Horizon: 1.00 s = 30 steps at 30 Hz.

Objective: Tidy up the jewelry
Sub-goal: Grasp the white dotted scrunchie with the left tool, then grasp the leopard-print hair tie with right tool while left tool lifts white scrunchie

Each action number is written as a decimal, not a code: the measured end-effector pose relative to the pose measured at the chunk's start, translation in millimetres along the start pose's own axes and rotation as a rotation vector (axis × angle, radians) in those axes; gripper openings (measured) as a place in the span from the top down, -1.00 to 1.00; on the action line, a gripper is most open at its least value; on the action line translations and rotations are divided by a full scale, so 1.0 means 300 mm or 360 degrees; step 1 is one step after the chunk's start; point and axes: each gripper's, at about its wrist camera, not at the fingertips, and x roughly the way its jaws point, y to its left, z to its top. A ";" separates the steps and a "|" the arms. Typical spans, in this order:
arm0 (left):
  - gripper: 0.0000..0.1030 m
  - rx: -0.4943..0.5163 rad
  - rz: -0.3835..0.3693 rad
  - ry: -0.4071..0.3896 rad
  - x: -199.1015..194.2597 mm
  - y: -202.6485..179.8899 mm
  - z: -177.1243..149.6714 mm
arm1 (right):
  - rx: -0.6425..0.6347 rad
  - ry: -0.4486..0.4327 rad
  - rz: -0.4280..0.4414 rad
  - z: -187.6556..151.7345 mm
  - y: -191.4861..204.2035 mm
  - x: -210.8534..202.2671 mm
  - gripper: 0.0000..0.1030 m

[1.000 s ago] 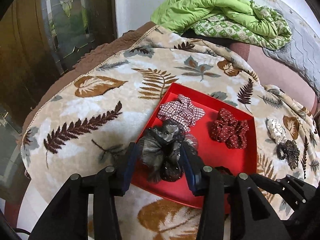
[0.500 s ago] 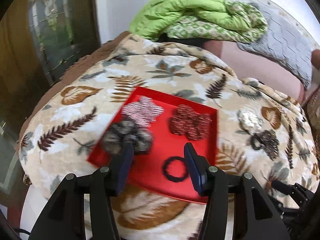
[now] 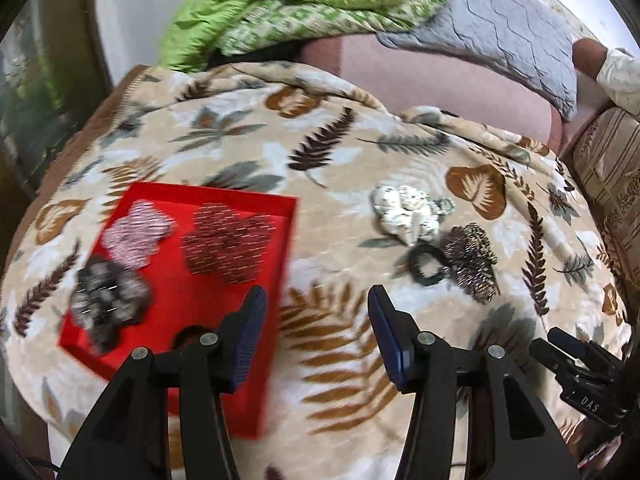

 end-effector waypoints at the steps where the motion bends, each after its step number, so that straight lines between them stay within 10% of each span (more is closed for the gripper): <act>1: 0.00 -0.0002 -0.0009 0.0007 0.015 -0.014 0.007 | 0.0007 -0.0006 0.0000 0.014 -0.009 0.009 -0.30; 21: 0.02 -0.0143 -0.0213 0.0300 0.533 -0.154 0.209 | -0.0157 0.0022 0.0126 0.292 0.105 0.302 0.00; 26: 0.90 -0.0148 -0.0302 0.0350 0.575 -0.186 0.201 | -0.0134 0.0043 0.0131 0.311 0.075 0.318 0.63; 30: 0.92 -0.0141 -0.0315 0.0341 0.534 -0.199 0.194 | -0.0103 0.0047 0.0139 0.302 0.063 0.300 0.67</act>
